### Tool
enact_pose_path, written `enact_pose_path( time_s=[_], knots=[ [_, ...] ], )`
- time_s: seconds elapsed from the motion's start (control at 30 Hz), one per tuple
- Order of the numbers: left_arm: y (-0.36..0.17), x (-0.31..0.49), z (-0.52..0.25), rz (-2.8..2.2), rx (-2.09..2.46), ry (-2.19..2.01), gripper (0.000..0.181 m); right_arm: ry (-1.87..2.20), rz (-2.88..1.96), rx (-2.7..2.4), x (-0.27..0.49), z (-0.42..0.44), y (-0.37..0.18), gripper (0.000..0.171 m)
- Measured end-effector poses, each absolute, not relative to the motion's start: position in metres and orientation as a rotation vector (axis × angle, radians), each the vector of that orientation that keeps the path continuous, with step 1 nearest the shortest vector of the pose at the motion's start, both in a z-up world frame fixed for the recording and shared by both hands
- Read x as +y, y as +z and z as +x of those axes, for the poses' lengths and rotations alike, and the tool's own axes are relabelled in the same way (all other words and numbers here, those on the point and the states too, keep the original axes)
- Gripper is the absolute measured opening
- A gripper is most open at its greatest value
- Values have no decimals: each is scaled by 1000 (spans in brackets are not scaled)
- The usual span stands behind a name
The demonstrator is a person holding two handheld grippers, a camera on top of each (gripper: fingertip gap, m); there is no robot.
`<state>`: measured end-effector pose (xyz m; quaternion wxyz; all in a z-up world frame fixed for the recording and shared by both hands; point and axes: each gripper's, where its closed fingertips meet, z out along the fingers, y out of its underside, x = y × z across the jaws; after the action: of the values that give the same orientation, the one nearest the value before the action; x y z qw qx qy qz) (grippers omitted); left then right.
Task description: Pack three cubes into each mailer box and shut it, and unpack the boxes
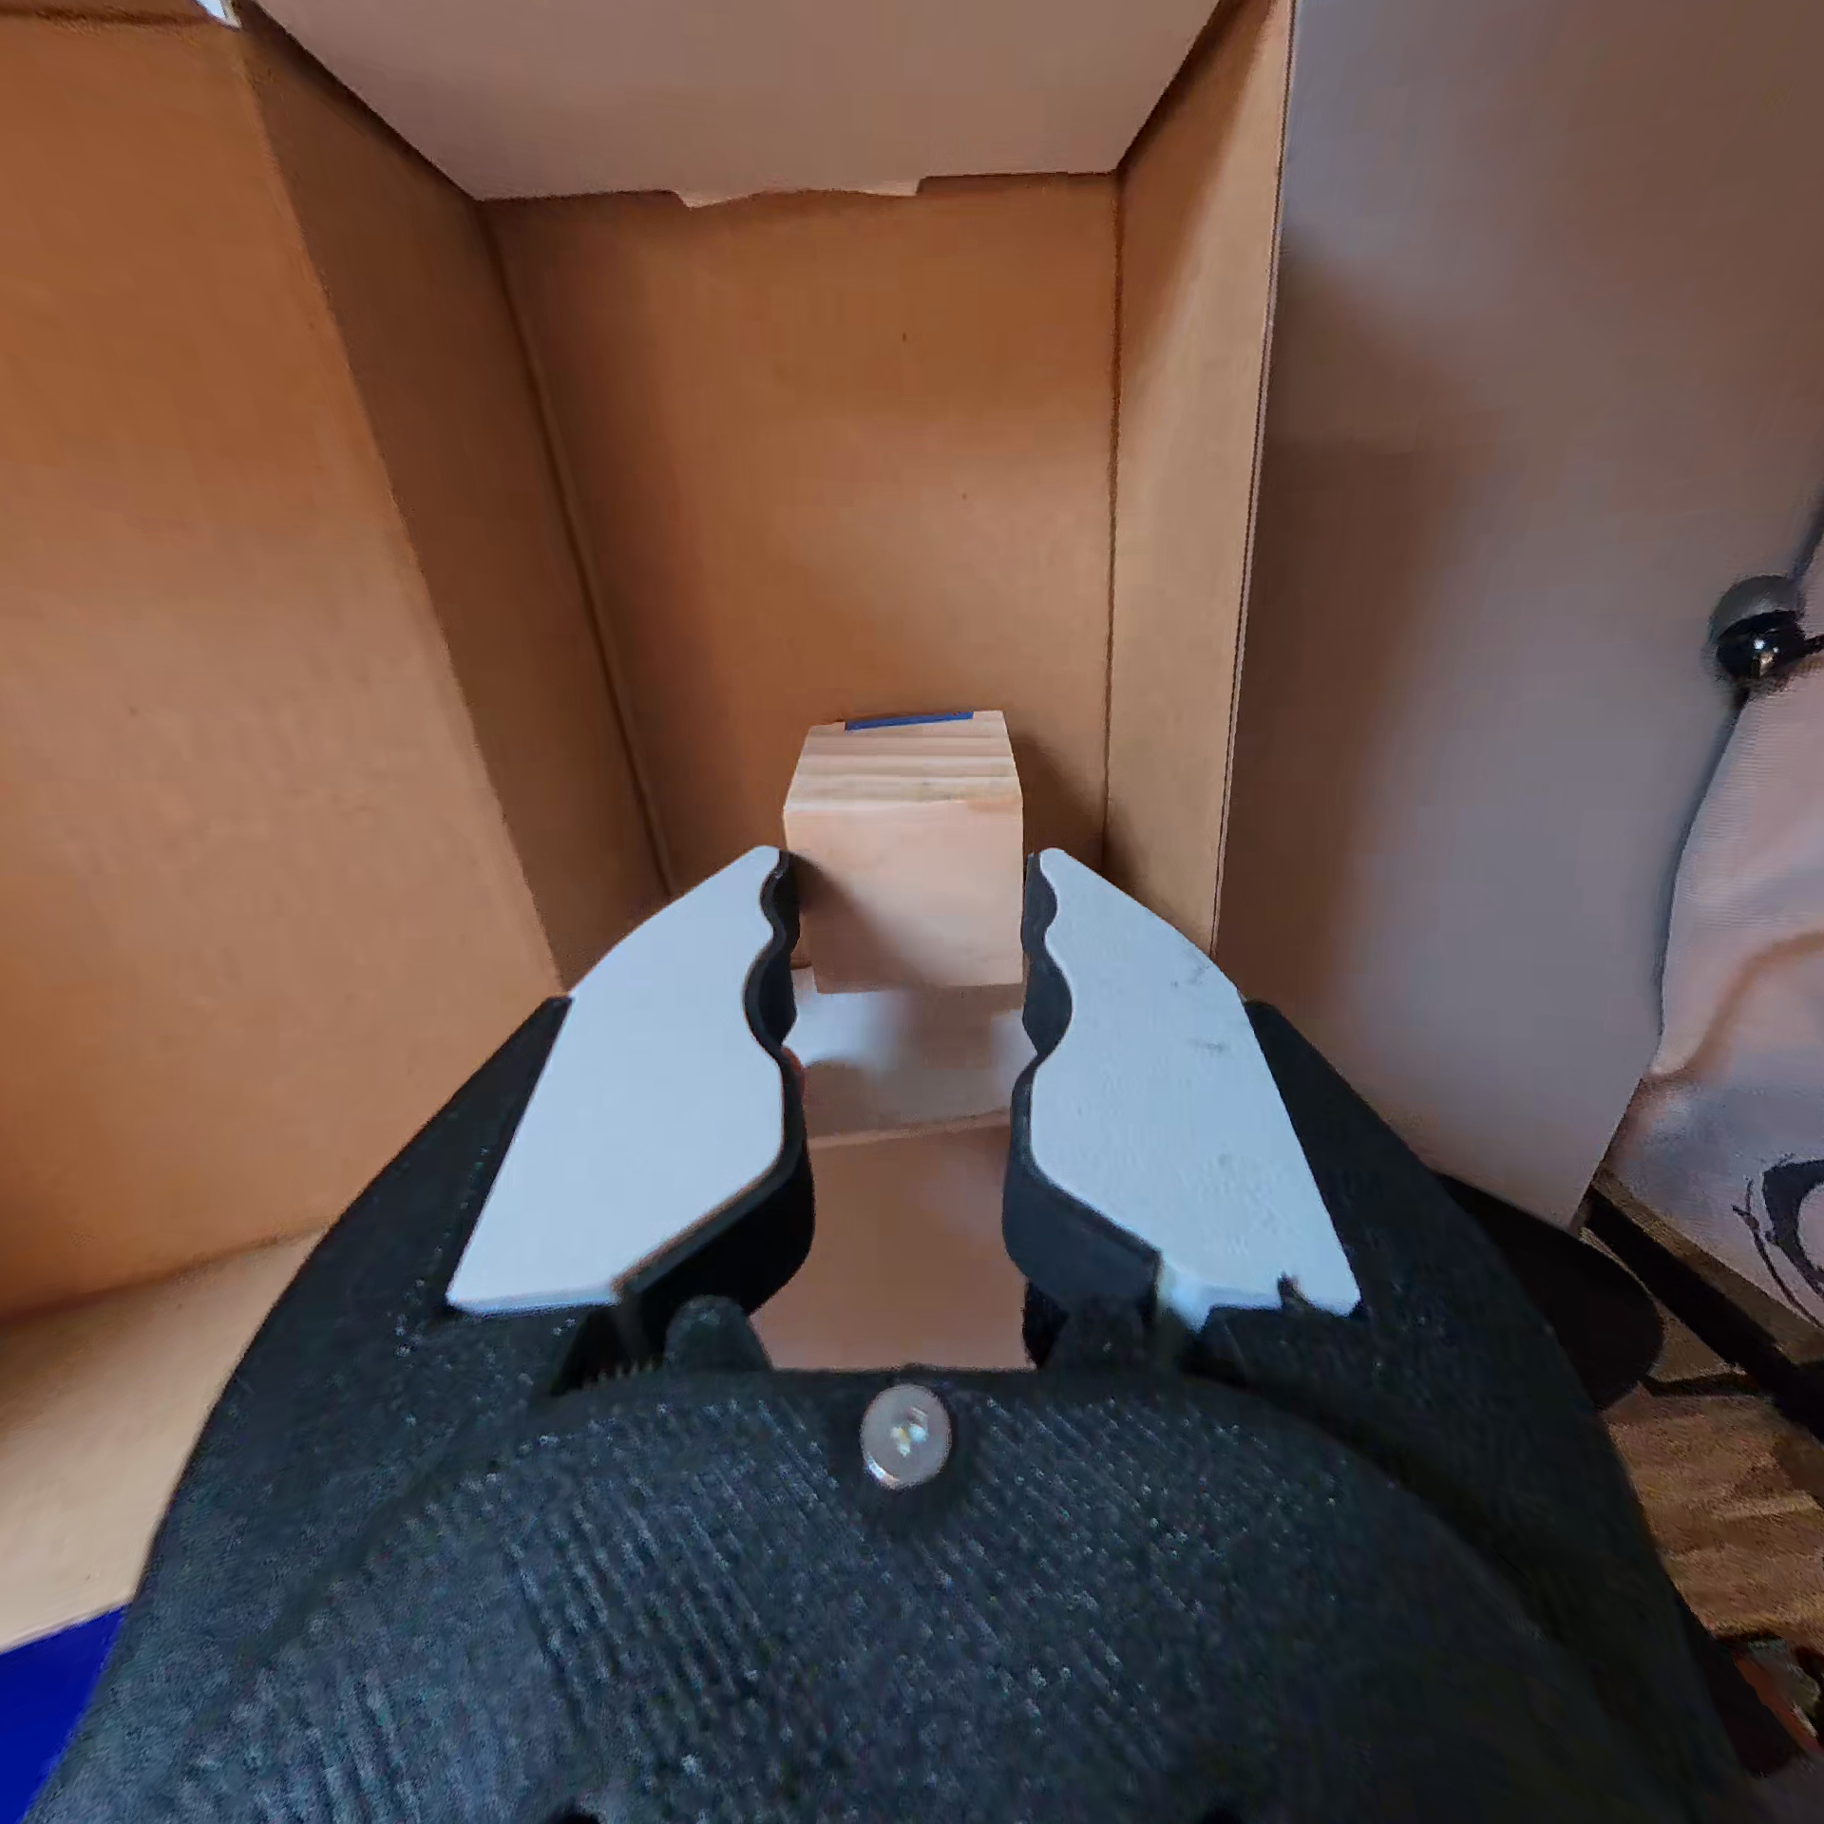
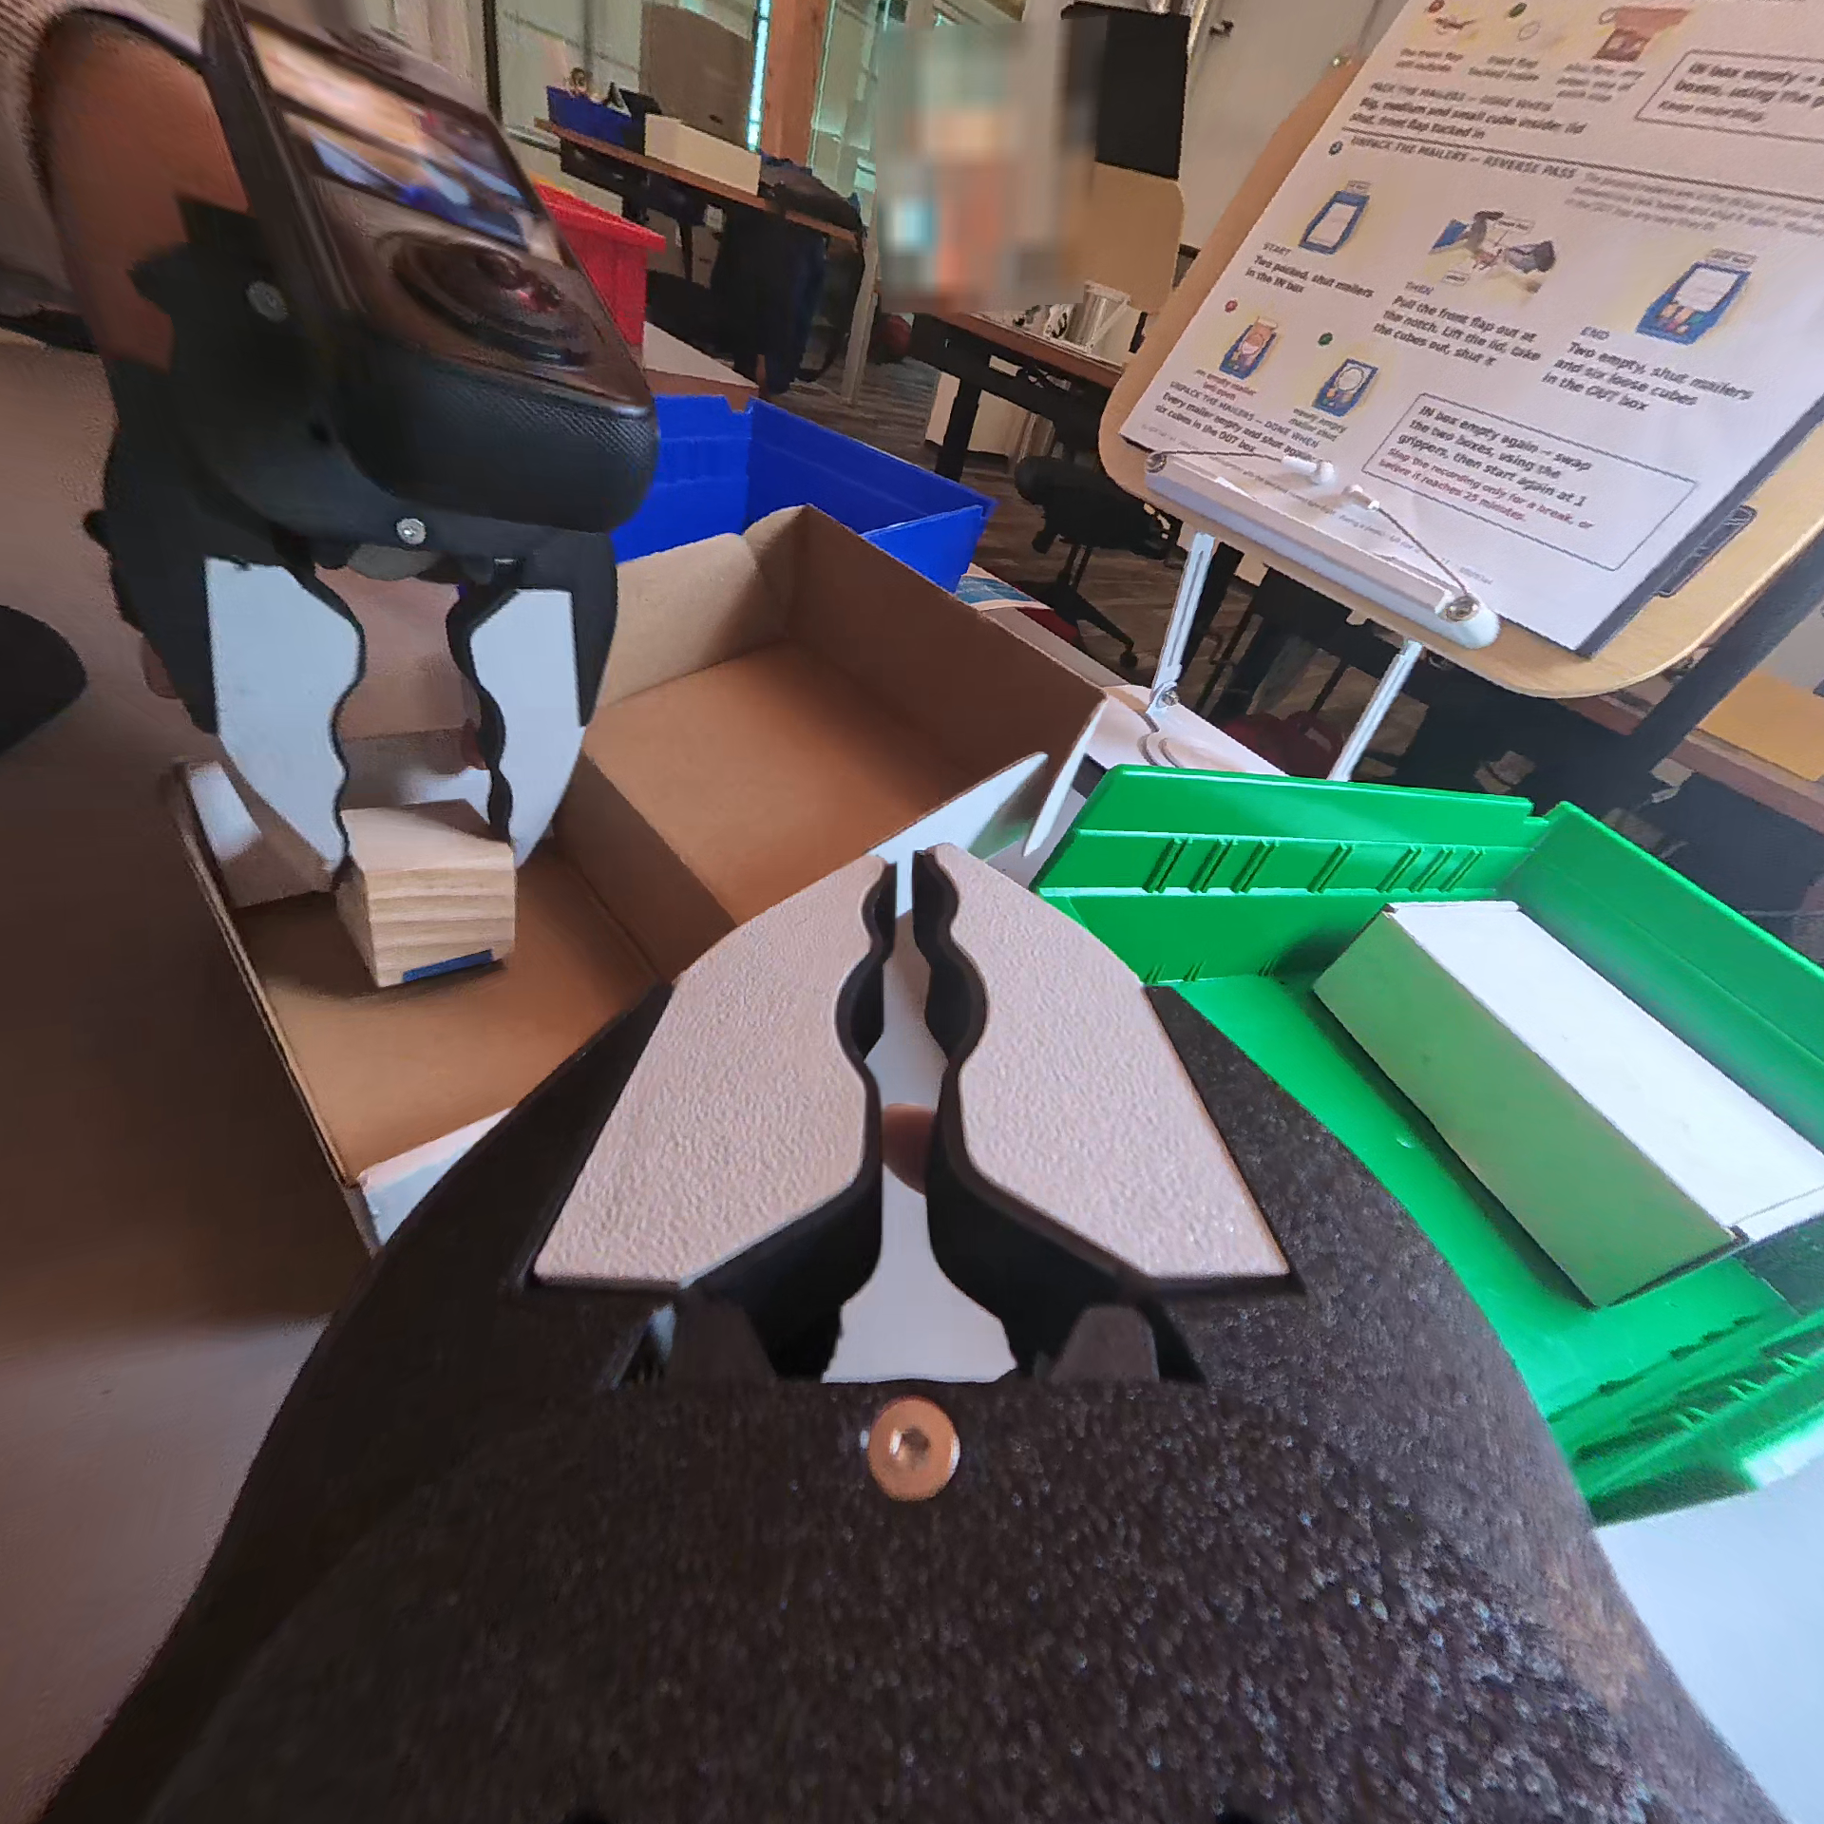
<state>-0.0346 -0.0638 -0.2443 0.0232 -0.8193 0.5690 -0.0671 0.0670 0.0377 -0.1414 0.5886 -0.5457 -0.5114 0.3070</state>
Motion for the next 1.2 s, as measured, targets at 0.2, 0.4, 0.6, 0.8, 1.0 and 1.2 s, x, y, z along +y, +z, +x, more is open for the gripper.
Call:
enact_pose_path(
  time_s=[0.2, 0.4, 0.6, 0.8, 1.0, 1.2],
  knots=[
    [-249, -56, -30, -2520, 1722, -174, 44, 893, -1358, -1396, 12, 63, -160, 28],
    [-249, -50, -25, -2531, 1649, -188, 44, 971, -1428, -1509, -1, 67, -171, 46],
    [-253, -48, -25, -2530, 1643, -172, 49, 926, -1553, -1603, -7, 74, -182, 58],
    [-216, -40, -22, -2416, 1560, -224, 50, 878, -1580, -1615, -12, 78, -178, 60],
    [-128, -7, -73, -2288, 1280, -170, 46, 853, -1585, -1607, -11, 78, -177, 60],
    [-103, 39, -179, -2368, 944, -27, 45, 862, -1590, -1598, -10, 77, -177, 60]
  ],
)
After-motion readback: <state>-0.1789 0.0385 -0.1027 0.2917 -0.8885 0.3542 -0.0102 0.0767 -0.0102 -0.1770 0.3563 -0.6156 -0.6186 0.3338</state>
